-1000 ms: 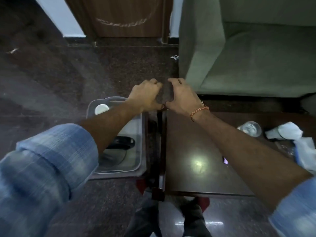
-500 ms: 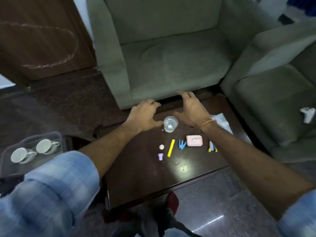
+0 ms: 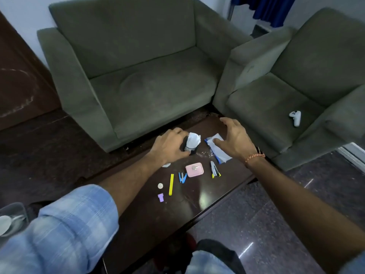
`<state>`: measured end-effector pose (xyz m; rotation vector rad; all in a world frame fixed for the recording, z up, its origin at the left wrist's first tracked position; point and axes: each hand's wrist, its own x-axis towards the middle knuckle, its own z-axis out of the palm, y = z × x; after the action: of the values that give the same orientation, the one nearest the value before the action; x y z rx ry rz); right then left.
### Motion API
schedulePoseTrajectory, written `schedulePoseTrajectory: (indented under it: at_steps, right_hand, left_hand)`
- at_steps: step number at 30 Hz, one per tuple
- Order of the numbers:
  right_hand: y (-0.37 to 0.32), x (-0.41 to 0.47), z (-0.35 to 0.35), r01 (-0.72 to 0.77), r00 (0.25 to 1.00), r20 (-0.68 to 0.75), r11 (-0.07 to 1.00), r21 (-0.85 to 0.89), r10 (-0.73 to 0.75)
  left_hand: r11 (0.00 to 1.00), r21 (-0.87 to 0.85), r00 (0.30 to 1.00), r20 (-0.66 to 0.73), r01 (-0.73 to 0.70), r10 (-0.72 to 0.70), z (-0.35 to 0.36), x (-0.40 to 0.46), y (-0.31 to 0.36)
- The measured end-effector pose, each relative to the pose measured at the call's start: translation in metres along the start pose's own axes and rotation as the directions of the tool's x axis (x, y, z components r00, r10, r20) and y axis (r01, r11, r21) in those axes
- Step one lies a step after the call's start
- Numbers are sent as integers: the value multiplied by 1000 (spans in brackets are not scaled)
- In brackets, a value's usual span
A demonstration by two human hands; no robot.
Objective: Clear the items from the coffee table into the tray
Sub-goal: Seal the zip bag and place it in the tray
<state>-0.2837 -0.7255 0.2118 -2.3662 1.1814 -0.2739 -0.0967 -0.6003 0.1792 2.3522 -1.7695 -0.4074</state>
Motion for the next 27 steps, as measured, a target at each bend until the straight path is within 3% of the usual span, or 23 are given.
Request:
schedulePoseTrajectory:
  at_steps: [7,14,22,27]
  right_hand:
    - [68,0,-9,-156,987,-28,985,79,158]
    - [163,29,29,-359,933,91,908,214,348]
    - [264,77,125,-676,729,256,613,408,634]
    - [309,101,192,-795,562,308,399,456,768]
  left_hand:
    - [993,-4,991,61,-118,118,17,54,52]
    - [987,-13,966,201,-163,162,73,152,84]
    - [996,-86,948,318,3,24,185,264,80]
    - [1000,7,928,372,15,-17,254,306,61]
